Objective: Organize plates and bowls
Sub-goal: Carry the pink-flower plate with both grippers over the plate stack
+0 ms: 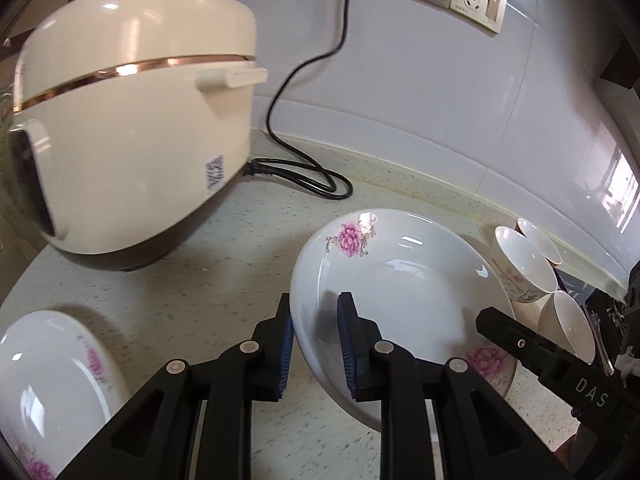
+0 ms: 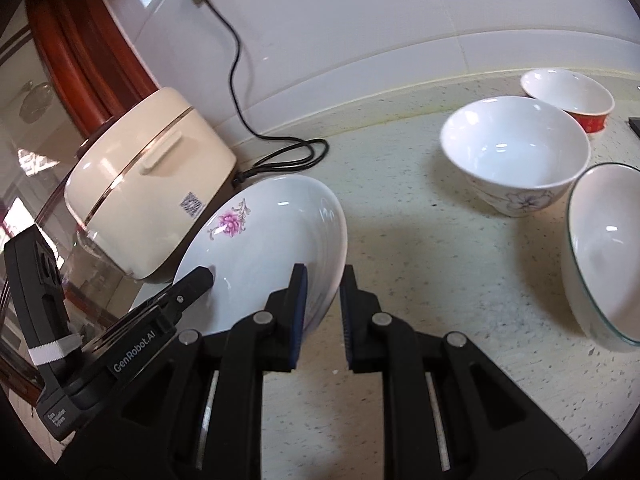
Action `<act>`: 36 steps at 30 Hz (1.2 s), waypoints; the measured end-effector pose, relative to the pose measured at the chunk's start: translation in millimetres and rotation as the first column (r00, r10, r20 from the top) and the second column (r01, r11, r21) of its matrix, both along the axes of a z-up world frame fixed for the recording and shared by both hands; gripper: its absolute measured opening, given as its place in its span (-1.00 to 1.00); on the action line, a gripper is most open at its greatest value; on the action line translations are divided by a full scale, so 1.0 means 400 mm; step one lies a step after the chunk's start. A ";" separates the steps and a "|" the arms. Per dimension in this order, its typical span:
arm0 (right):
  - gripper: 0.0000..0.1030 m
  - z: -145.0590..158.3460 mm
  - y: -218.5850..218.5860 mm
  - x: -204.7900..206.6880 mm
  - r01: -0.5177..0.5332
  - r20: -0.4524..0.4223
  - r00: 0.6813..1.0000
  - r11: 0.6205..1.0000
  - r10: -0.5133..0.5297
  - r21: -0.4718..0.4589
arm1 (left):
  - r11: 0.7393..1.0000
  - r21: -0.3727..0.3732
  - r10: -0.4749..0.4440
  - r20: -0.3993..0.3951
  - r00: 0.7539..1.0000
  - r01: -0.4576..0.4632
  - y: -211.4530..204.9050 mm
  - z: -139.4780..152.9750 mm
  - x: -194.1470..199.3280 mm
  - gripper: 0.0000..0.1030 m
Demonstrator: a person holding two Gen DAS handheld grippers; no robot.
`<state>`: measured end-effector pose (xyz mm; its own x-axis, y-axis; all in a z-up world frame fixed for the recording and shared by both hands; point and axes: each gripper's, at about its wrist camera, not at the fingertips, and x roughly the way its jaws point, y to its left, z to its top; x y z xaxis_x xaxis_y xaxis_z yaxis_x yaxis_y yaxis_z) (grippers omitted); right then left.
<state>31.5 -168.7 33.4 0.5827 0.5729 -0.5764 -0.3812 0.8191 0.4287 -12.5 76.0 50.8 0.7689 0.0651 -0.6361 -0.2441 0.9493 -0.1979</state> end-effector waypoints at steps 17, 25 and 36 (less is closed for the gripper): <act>-0.58 0.035 0.105 -0.093 -0.202 0.086 0.975 0.979 0.203 -0.017 | 0.995 -0.011 0.096 -0.002 0.995 -0.096 0.093 0.041 -0.134 -0.53; -0.55 0.044 0.155 -0.133 -0.270 0.119 0.955 0.963 0.271 -0.024 | 0.991 0.008 0.135 -0.001 0.991 -0.135 0.129 0.059 -0.208 -0.42; -0.53 0.035 0.236 -0.191 -0.358 0.123 0.925 0.933 0.359 -0.035 | 0.984 0.024 0.177 -0.005 0.984 -0.177 0.174 0.059 -0.280 -0.40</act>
